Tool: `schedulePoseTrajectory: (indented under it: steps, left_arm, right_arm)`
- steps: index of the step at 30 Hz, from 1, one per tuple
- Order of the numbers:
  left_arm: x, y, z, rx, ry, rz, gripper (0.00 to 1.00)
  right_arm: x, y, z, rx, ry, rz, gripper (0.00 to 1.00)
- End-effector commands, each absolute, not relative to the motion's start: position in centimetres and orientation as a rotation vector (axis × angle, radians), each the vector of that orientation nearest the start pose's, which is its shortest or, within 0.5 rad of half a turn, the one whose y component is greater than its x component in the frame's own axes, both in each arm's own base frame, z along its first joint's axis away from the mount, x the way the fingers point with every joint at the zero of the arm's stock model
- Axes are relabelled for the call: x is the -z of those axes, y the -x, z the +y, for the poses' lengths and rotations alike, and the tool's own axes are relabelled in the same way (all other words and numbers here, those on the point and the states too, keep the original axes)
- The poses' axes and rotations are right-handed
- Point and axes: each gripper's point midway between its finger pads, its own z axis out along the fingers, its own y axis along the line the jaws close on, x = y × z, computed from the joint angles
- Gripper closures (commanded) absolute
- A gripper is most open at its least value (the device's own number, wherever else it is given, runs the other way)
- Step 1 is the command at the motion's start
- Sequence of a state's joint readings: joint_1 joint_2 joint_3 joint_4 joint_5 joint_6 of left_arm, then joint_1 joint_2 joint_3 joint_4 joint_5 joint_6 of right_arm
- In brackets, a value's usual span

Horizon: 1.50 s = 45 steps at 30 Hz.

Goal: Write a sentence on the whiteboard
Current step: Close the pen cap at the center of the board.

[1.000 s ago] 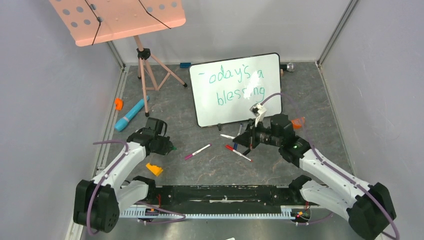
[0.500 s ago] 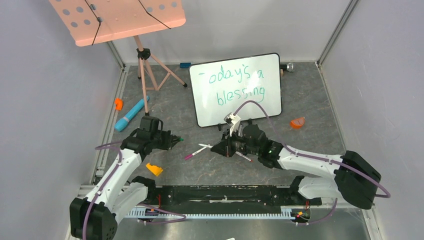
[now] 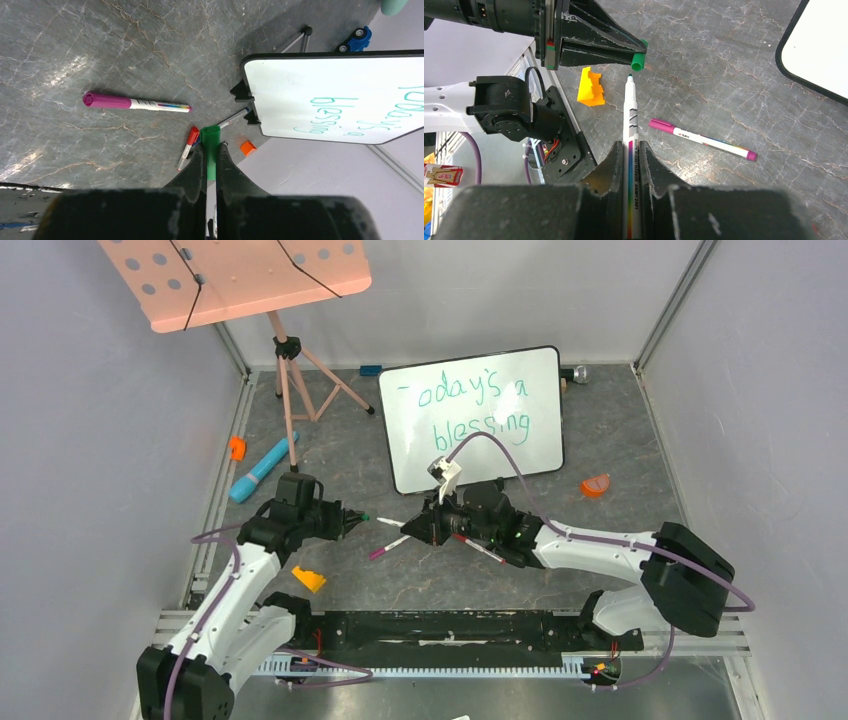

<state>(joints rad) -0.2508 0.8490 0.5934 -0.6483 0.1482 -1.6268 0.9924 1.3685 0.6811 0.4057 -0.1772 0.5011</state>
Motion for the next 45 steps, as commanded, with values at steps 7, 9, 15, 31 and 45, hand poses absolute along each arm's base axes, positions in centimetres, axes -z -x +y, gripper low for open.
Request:
schedulePoseTrajectory:
  steps: [7,9,15,31,45]
  left_arm:
    - [-14.4,-22.7,-13.4,1.007,1.709,2.082,0.98]
    - [-14.4,-22.6,-13.4,1.005,1.714,2.087,0.98]
    - [-14.3,-22.5,-13.3,0.996,1.717,2.092,0.98]
    - [-14.3,-22.2,-13.4,1.013,1.727,2.091,0.98]
    - [-14.1,-22.2,-13.4,1.005,1.734,2.096,0.98]
  right_arm:
    - [-18.5,-19.3,39.5,-1.203,0.622,1.841,1.00]
    - [-18.5,-19.3,39.5,-1.203,0.622,1.841,1.00]
    - [-18.6,-19.4,39.6,-1.202,0.618,1.835,1.00]
    - [-18.4,-19.6,40.4,-1.214,0.632,1.839,1.00]
    - [-17.6,-19.9,41.0,-1.217,0.627,1.849,1.00]
